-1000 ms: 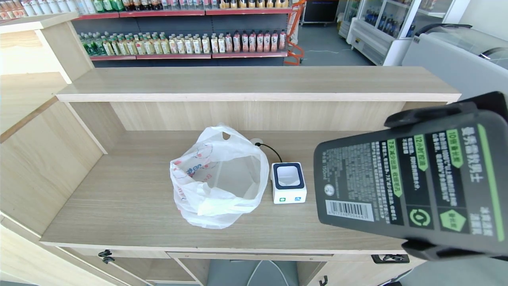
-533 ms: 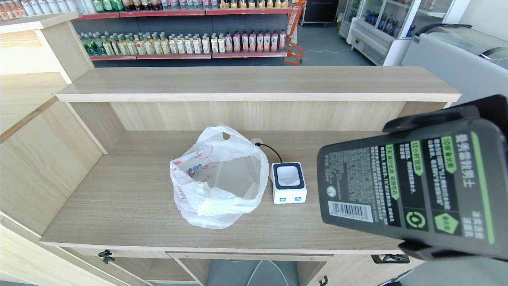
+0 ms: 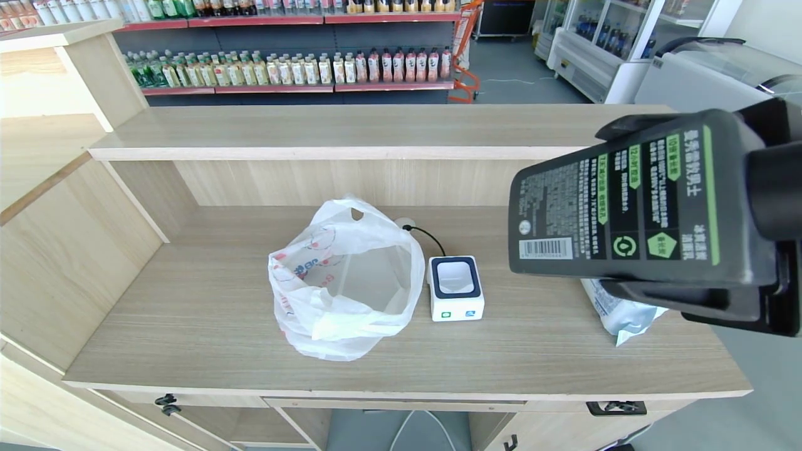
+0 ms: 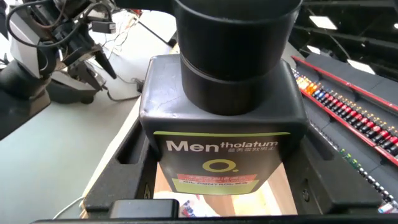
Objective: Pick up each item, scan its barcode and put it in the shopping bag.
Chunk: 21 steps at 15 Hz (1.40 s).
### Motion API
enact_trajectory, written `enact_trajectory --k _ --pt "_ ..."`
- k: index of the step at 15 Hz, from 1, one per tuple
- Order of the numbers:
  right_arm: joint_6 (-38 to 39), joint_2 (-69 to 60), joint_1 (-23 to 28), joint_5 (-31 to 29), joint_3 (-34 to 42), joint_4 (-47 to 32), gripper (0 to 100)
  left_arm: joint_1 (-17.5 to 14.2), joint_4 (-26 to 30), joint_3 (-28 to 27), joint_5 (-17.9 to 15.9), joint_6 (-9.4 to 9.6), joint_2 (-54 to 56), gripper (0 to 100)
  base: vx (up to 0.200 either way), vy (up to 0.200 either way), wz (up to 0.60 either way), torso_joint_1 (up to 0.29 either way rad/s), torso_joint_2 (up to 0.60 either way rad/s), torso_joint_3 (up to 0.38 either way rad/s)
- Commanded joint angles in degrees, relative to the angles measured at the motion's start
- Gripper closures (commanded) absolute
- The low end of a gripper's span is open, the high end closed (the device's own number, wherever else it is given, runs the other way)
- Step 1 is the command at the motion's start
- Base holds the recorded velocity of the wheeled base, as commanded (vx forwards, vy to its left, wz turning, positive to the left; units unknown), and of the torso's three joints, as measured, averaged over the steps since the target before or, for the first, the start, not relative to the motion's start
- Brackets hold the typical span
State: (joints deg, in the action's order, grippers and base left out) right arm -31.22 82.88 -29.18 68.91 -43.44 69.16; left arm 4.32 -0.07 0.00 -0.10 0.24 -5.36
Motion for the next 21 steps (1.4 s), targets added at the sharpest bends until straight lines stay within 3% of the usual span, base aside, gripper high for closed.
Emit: enact_trajectory --k 1,9,11,14,16,19,21 --pt "-0.07 -0.79 0.00 0.08 -0.07 -1.22 100 -0.01 -0.01 0.00 0.01 0.02 -0.09 0 0.000 0.000 0.00 0.000 0.00 0.000" --pt "-1.04 -0.62 0.53 -0.62 0.19 -2.71 100 -0.01 -0.01 0.00 0.01 0.02 -0.09 0 0.000 0.000 0.00 0.000 0.00 0.000" --pt "-0.68 0.00 3.08 -6.25 -1.56 -6.40 100 -0.01 -0.01 0.00 0.01 0.02 -0.09 0 0.000 0.000 0.00 0.000 0.00 0.000" --pt "1.86 -4.66 7.83 -13.63 -3.23 -23.63 100 -0.01 -0.01 0.00 0.01 0.02 -0.09 0 0.000 0.000 0.00 0.000 0.00 0.000" --pt "6.08 -6.77 11.08 -14.25 -3.50 -28.55 100 -0.01 -0.01 0.00 0.01 0.02 -0.09 0 0.000 0.000 0.00 0.000 0.00 0.000" --pt "11.09 -4.84 18.11 -20.57 -7.19 -34.97 100 -0.01 -0.01 0.00 0.01 0.02 -0.09 0 0.000 0.000 0.00 0.000 0.00 0.000" --pt "19.00 0.52 21.89 -28.22 -11.32 -37.25 100 -0.01 -0.01 0.00 0.01 0.02 -0.09 0 0.000 0.000 0.00 0.000 0.00 0.000"
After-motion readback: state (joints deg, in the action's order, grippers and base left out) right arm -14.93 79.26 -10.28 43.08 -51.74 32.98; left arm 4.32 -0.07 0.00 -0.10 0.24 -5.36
